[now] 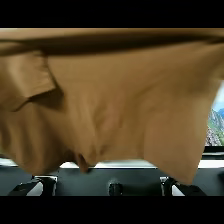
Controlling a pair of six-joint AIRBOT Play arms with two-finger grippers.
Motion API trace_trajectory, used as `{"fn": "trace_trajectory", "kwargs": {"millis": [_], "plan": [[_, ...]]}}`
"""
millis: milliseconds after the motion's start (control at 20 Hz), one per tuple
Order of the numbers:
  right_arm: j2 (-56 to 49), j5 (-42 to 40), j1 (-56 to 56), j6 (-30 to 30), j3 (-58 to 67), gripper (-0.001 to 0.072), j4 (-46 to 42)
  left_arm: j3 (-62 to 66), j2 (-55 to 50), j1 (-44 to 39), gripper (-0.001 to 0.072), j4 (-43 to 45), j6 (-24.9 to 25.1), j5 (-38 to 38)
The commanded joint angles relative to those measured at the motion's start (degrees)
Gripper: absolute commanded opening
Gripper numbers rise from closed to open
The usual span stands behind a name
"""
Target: Fold the clothes and pants, and hang the long-sleeved shirts on hangers.
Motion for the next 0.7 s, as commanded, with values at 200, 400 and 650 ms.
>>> {"fn": "trace_trajectory", "kwargs": {"millis": [200, 400, 650], "plan": [[-27.39, -4.52, 0.31, 1.16, -11.52, 0.003, 1.62, -0.02, -36.33, -0.37, 0.0013, -8.48, 12.35, -1.68], [-40.11, -14.08, 0.31, 1.38, -11.5, 0.003, 1.38, 0.74, -53.48, -2.51, 0.0013, -8.44, 13.18, 7.54], [-44.94, -21.46, 0.31, 2.01, -11.5, 0.003, -0.13, 1.4, -59.58, -3.54, 0.0014, -8.2, 13.75, 16.9]]}}
